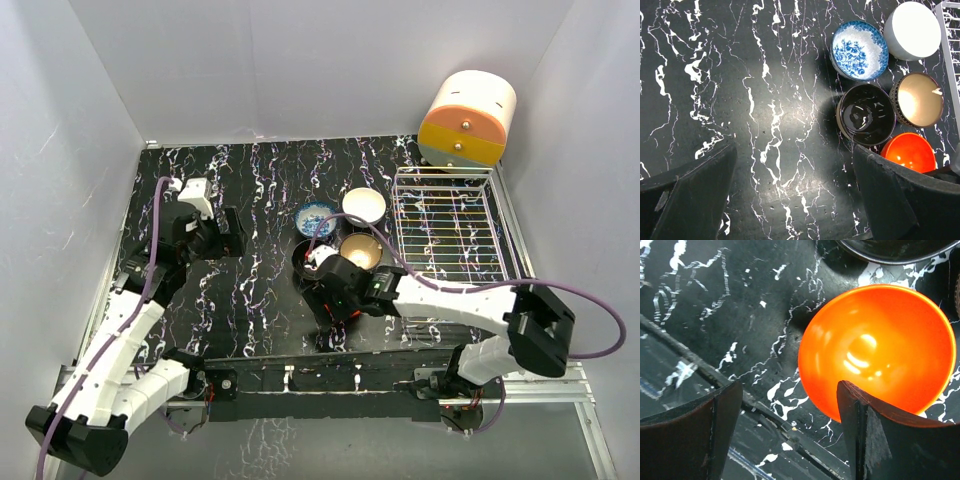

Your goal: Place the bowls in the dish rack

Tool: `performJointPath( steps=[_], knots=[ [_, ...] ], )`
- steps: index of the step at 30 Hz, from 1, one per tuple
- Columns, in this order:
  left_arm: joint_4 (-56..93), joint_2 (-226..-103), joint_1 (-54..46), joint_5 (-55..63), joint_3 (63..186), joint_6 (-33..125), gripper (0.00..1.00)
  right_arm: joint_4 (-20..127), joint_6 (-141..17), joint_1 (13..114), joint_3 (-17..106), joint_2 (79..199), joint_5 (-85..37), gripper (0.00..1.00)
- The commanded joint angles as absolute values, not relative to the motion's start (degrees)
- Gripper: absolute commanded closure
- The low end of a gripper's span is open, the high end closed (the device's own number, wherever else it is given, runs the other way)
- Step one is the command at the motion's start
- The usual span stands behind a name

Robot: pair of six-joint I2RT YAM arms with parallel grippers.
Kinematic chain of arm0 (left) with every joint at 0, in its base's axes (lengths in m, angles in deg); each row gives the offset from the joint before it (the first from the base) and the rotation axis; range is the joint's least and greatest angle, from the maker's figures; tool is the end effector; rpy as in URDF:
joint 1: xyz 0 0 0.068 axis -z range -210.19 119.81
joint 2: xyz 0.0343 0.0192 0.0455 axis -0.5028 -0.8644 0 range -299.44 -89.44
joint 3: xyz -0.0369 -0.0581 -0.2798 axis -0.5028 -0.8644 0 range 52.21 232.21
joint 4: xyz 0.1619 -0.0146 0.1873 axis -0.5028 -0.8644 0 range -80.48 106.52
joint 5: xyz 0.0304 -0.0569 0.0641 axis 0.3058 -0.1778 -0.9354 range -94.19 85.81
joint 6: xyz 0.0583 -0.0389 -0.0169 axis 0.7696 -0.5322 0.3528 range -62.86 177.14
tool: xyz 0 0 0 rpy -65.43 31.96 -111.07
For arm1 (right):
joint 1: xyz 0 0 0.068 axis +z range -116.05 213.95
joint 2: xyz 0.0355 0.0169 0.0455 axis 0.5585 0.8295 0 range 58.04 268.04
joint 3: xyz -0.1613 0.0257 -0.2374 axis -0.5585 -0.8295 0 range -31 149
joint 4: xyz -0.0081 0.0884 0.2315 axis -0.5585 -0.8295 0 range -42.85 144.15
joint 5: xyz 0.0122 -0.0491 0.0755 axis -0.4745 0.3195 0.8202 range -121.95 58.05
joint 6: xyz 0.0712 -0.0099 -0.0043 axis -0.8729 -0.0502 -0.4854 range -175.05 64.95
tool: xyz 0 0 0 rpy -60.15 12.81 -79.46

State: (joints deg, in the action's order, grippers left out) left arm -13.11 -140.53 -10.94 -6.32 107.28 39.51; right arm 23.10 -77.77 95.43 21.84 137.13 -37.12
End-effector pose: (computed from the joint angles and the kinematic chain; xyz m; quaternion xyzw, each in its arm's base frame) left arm 0.1806 -0.0607 0.3493 0.0021 0.8463 -0.1535 0.5101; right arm 0.1348 0.2367 0.2279 -0.3061 0.9085 0.1564 0.2377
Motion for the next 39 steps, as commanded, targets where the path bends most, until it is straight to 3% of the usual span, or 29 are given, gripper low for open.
performJointPath(
  steps=[1, 15, 23, 31, 37, 39],
  knots=[
    [-16.26, -137.01, -10.77, -8.41, 109.49, 39.47, 0.03, 26.44, -80.35, 96.09, 24.06, 138.41, -43.6, 0.23],
    [-18.96, -133.55, -10.77, -9.94, 109.6, 39.47, 0.03, 30.83, -76.92, 96.16, 25.58, 148.19, -47.52, 0.45],
    [-20.47, -132.26, -10.77, -11.08, 109.3, 39.74, 0.03, 32.66, -76.21, 96.18, 25.14, 149.77, -48.63, 0.67],
    [-20.83, -131.42, -10.8, -11.38, 108.72, 39.82, 0.03, 32.56, -76.62, 96.86, 23.93, 150.5, -49.7, 0.72],
    [-21.11, -131.24, -10.77, -11.96, 108.66, 40.34, 0.03, 31.21, -77.41, 97.72, 24.64, 149.84, -50.05, 0.92],
    [-21.33, -131.25, -10.75, -12.05, 108.63, 40.39, 0.03, 30.41, -77.66, 97.93, 25.48, 149.12, -48.81, 0.92]
  ],
)
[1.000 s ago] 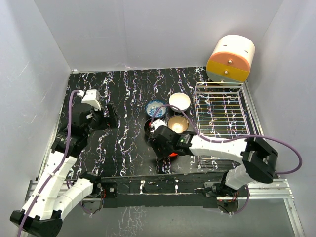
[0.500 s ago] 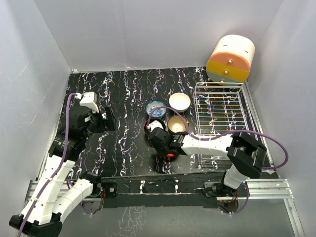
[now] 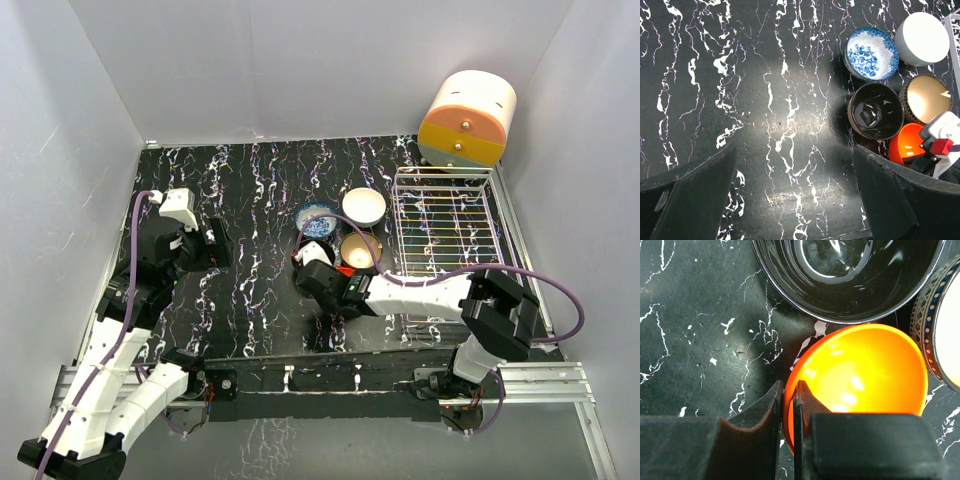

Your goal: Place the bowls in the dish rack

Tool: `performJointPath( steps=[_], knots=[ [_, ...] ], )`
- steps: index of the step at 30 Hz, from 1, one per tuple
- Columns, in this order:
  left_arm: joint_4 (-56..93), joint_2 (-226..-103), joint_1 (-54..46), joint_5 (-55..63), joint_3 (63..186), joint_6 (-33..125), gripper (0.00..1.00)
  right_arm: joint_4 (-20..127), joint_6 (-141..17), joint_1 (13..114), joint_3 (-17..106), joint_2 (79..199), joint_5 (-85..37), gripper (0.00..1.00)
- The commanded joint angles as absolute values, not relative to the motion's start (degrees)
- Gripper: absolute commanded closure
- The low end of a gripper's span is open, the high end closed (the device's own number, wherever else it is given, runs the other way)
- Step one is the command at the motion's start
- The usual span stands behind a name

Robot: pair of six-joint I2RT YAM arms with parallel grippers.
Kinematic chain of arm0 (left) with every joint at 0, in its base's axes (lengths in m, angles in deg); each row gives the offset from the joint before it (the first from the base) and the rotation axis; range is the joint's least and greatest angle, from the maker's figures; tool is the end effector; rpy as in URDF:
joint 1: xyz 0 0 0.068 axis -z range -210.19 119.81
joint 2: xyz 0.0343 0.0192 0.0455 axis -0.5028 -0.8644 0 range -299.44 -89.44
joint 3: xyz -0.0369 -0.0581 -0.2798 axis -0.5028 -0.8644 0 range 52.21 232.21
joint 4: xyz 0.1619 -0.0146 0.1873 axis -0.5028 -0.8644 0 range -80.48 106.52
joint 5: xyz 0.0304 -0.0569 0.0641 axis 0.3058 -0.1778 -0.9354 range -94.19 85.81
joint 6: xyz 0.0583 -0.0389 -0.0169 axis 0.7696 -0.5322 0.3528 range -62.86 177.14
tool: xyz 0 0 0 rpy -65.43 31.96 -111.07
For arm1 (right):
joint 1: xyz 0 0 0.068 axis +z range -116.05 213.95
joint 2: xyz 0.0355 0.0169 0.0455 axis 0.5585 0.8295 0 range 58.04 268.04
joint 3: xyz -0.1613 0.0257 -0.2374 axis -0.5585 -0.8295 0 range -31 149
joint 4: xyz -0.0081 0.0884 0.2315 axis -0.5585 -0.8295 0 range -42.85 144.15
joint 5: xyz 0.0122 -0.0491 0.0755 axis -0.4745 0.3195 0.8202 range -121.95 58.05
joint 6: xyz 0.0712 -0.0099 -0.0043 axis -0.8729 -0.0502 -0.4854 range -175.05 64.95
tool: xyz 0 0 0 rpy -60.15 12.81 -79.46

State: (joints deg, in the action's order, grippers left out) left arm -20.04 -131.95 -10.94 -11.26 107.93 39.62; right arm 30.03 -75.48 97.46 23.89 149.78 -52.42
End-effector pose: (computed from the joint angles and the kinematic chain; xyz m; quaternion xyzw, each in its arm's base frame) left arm 0.1409 -0.0414 0.3609 -0.0213 0.8344 -0.1241 0.5366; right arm 0.1578 0.2699 0.1894 -0.3084 0.9025 0.0370 0.2984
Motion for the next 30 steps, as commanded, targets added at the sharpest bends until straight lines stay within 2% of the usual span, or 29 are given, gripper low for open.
performJointPath(
  steps=[1, 10, 16, 25, 30],
  knots=[
    [-21.32, -131.21, -10.72, -12.1, 108.64, 40.43, 0.03, 30.01, -77.89, 98.0, 25.96, 148.56, -47.77, 0.92],
    [-21.7, -131.3, -10.75, -11.83, 109.4, 40.83, 0.03, 27.87, -79.75, 98.03, 28.97, 137.35, -35.57, 0.92],
    [-21.81, -131.2, -10.83, -10.91, 110.17, 40.88, 0.03, 28.71, -80.76, 94.06, 32.58, 127.84, -34.82, 0.92],
    [-21.48, -131.46, -10.83, -10.09, 111.02, 41.59, 0.03, 41.29, -80.15, 66.0, 30.22, 120.55, -18.34, 0.92],
    [-21.5, -132.28, -10.77, -9.35, 112.37, 42.35, 0.03, 56.0, -88.88, 46.33, 24.11, 119.4, -4.15, 0.92]
  ],
)
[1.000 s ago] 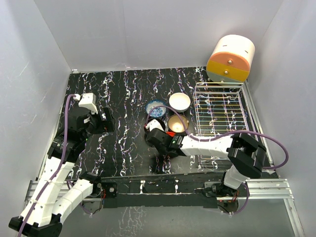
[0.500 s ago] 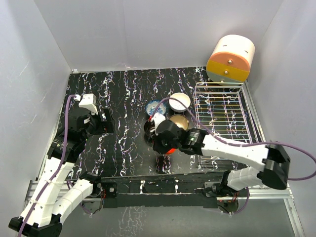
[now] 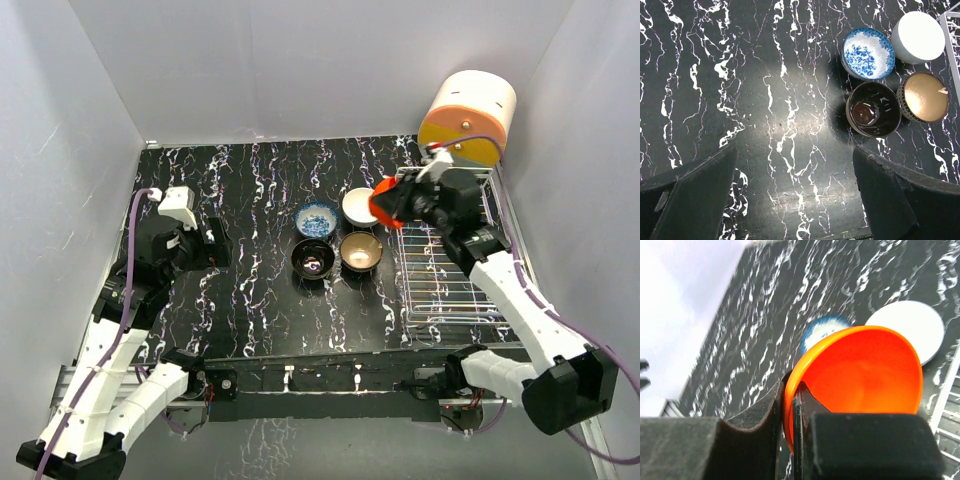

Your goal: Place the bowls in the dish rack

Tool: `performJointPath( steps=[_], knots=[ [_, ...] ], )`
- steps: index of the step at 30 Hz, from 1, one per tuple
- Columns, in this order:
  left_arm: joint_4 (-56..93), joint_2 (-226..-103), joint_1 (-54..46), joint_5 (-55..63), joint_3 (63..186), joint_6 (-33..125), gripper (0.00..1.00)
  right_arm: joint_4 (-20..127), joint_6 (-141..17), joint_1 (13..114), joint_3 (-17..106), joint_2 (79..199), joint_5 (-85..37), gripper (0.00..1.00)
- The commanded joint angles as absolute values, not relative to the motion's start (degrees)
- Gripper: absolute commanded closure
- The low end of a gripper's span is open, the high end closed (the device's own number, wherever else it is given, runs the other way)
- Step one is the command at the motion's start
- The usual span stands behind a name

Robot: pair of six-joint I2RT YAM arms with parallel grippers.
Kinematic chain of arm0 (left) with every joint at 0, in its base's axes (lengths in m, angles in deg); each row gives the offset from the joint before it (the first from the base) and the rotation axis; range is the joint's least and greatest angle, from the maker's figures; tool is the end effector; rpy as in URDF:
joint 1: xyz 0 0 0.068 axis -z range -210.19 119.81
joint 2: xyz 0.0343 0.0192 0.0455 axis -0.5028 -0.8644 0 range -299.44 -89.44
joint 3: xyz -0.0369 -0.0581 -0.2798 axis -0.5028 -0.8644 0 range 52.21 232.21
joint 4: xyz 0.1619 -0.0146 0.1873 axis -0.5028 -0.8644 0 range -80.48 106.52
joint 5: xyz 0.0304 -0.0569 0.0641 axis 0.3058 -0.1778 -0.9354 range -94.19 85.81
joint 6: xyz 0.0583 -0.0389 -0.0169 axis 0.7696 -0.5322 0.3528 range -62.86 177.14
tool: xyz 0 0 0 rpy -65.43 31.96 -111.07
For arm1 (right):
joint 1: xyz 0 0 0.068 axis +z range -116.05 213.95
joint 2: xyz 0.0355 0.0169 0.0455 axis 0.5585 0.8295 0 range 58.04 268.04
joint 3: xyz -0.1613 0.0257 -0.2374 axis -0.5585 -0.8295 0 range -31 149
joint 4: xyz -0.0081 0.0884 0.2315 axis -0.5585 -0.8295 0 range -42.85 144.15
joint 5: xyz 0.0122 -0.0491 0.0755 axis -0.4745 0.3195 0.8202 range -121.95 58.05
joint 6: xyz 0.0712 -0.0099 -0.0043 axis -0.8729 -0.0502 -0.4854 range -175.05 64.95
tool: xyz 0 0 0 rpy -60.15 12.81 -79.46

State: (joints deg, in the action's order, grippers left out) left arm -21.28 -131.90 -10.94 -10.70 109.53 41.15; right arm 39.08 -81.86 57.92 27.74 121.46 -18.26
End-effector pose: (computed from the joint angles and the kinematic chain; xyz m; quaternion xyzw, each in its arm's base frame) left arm 0.1379 -0.0410 0.3676 -0.0077 0.8328 -0.1218 0.5399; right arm 0.2260 0.1159 0.3602 -0.0485 0.8135 0.3330 0.4743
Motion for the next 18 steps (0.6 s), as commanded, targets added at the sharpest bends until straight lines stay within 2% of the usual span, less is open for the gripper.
performJointPath(
  steps=[1, 6, 18],
  knots=[
    [-21.5, -132.37, -10.76, -9.23, 112.57, 42.45, 0.03, 59.74, -91.83, 42.93, 22.51, 119.88, -1.04, 0.92],
    [-21.92, -132.32, -10.75, -8.91, 112.72, 42.68, 0.03, 77.89, -104.92, 31.79, 14.87, 123.03, 7.89, 0.92],
    [-22.44, -132.51, -10.81, -8.94, 112.71, 42.96, 0.03, 100.02, -116.37, 21.14, 4.55, 131.55, 9.58, 0.92]
  ],
)
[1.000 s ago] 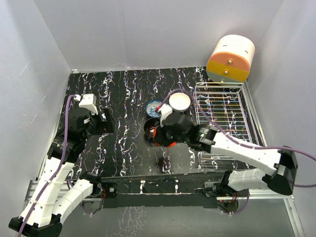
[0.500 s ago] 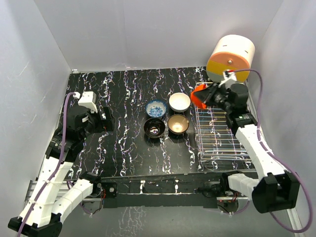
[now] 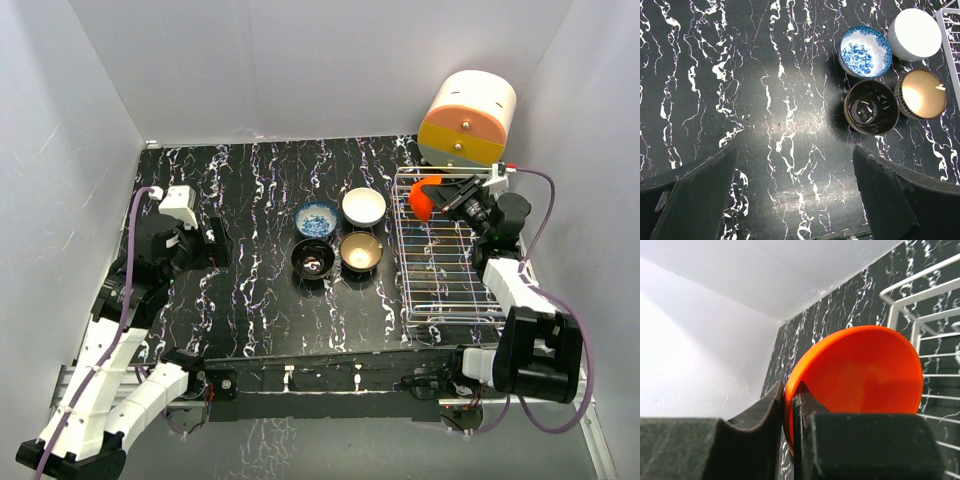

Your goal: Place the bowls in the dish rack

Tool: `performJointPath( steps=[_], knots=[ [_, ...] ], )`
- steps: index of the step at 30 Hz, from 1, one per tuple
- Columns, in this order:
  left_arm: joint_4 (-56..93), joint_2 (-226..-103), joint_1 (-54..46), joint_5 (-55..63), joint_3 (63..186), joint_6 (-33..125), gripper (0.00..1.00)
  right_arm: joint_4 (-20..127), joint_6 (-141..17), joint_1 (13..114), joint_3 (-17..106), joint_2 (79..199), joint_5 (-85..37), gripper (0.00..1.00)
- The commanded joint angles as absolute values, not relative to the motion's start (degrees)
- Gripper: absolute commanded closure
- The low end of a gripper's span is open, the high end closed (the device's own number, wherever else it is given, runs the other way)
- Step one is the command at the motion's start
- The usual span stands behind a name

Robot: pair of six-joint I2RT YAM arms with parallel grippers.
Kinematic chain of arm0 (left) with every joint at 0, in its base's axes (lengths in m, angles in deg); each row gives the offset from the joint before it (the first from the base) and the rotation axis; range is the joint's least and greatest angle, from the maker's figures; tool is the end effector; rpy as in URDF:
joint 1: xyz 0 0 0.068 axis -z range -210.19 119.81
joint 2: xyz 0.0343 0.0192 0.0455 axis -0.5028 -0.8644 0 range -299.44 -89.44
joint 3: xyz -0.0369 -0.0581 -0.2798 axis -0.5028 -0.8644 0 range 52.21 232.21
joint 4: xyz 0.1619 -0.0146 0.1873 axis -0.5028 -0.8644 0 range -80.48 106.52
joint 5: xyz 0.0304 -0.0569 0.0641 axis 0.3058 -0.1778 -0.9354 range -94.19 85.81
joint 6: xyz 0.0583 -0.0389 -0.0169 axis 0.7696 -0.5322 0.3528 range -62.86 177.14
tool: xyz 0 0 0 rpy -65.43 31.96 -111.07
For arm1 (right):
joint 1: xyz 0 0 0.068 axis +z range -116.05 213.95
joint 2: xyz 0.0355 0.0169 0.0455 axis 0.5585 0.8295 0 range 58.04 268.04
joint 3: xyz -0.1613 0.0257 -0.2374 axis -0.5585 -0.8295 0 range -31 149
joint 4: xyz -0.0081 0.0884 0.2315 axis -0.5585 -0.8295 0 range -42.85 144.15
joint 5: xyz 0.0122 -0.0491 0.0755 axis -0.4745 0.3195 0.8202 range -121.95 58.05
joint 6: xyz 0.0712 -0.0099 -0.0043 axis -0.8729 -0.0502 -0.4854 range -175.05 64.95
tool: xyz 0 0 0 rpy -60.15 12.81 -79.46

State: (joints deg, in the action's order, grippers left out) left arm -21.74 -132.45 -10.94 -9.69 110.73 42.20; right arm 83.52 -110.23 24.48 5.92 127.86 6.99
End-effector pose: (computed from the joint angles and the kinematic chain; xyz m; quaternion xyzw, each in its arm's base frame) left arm 0.1383 -0.0422 0.3723 0.0048 0.8321 -0.1244 0.5404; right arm 0.2722 -0.0075 0.2939 0.1743 0.7025 0.4746 0.5008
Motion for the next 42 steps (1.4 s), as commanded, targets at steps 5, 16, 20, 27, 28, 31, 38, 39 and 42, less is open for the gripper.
performJointPath(
  steps=[5, 16, 20, 27, 28, 31, 38, 39, 42],
  knots=[
    [-22.51, -133.29, -10.75, -9.09, 113.12, 43.25, 0.03, 111.25, -121.3, 20.41, 2.3, 139.41, 11.97, 0.92],
    [-22.32, -133.83, -10.82, -9.27, 112.82, 43.16, 0.03, 123.95, -128.7, 20.41, 0.45, 149.49, 12.04, 0.92],
    [-22.35, -133.87, -10.76, -9.47, 112.51, 43.16, 0.03, 124.59, -129.49, 20.39, 0.07, 152.65, 11.76, 0.92],
    [-22.87, -133.99, -10.78, -9.85, 113.4, 43.39, 0.03, 130.03, -132.86, 20.37, -0.66, 157.68, 11.61, 0.92],
    [-22.9, -134.13, -10.76, -9.99, 113.59, 43.47, 0.03, 130.04, -132.99, 20.41, -0.77, 157.7, 11.44, 0.92],
    [-22.79, -134.42, -10.77, -9.9, 113.82, 43.51, 0.03, 128.31, -132.74, 20.35, -1.53, 157.71, 10.73, 0.92],
    [-22.57, -134.53, -10.8, -10.08, 113.2, 43.51, 0.03, 119.51, -129.21, 20.16, -3.89, 153.76, 6.68, 0.9],
    [-22.48, -134.53, -10.77, -10.08, 113.06, 43.51, 0.03, 117.92, -128.62, 20.11, -4.07, 152.84, 6.11, 0.89],
    [-22.23, -134.45, -10.73, -10.16, 112.62, 43.54, 0.03, 112.32, -126.65, 20.07, -4.24, 149.9, 4.32, 0.86]
  ],
)
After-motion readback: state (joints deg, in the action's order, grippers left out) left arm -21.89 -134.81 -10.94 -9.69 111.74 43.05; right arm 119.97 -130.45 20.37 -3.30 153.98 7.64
